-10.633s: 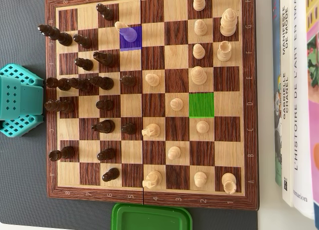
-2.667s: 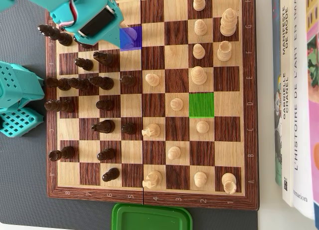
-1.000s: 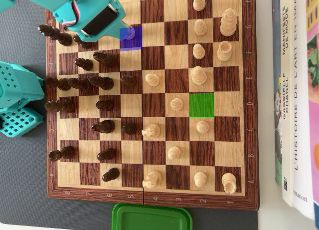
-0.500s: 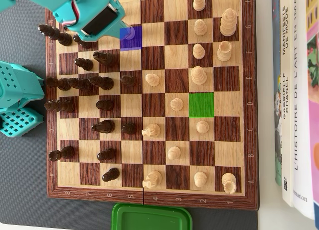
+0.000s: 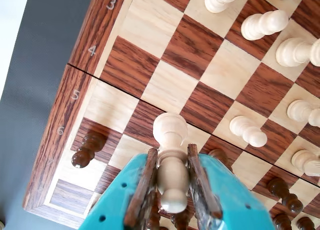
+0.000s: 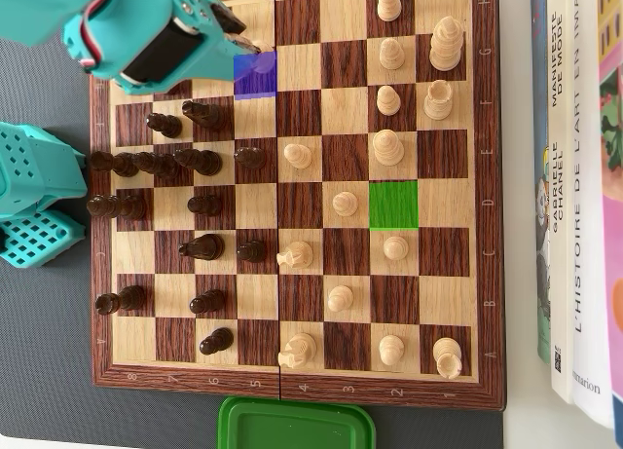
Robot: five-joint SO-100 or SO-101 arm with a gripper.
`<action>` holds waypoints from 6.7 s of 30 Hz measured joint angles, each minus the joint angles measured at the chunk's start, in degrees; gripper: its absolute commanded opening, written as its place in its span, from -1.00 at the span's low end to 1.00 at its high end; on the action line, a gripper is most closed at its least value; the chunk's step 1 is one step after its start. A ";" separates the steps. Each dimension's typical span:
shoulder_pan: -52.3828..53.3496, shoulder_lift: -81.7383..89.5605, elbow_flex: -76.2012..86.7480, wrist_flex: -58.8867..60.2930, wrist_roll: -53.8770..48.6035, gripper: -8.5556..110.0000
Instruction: Play chess
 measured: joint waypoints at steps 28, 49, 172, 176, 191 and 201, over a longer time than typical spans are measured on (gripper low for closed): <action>11.43 -5.71 -12.57 0.00 0.00 -0.77; 18.19 -18.02 -22.41 0.00 0.00 -0.77; 21.97 -39.90 -37.44 2.64 0.00 -0.77; 21.97 -39.90 -37.44 2.64 0.00 -0.77; 21.97 -42.10 -38.32 2.55 0.00 -0.77; 21.97 -42.19 -38.32 2.55 0.00 -0.63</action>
